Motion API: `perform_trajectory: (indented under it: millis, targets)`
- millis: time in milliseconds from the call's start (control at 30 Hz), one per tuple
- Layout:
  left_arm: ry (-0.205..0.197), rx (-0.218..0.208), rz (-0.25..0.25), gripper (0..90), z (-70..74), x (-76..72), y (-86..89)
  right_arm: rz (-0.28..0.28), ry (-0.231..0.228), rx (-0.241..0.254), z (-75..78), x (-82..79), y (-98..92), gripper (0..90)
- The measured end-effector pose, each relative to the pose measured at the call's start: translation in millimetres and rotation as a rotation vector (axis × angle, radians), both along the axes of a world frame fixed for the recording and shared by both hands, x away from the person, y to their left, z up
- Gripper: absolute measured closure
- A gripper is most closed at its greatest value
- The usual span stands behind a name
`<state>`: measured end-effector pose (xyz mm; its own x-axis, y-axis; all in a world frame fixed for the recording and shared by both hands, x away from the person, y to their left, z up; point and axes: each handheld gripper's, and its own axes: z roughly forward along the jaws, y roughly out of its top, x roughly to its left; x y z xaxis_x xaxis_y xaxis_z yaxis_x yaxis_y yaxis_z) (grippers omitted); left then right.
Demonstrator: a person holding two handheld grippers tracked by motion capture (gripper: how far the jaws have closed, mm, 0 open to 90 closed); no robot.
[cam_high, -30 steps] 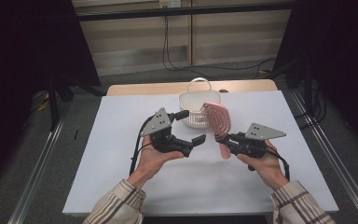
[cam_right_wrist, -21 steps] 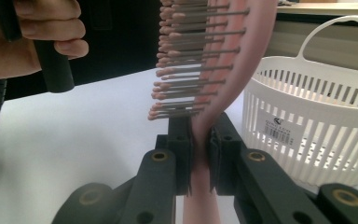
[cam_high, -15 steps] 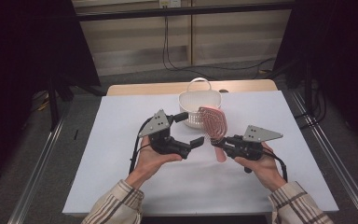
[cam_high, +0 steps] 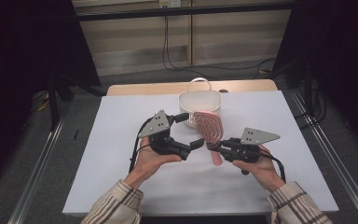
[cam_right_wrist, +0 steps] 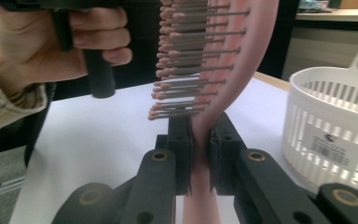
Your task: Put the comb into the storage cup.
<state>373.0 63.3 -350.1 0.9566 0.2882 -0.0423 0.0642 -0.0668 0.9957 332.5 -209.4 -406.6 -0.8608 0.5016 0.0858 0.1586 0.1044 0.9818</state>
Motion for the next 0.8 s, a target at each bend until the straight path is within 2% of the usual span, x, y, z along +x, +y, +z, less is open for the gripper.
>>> perform_trajectory:
  millis: [300, 633, 800]
  targets:
    - [0.003, 0.014, -0.028, 2.2, -0.1, -1.7, -3.6, 0.053, 0.008, 0.005, -1.3, -2.4, 6.3, 82.1]
    - [-0.002, 0.007, -0.065, 5.1, -0.7, -3.2, -6.8, 0.091, 0.016, 0.016, -1.8, -5.2, 13.3, 82.1]
    - [0.003, 0.026, -0.081, 7.4, -2.5, -3.4, -8.3, 0.109, 0.019, 0.017, -2.1, -6.3, 16.8, 82.1]
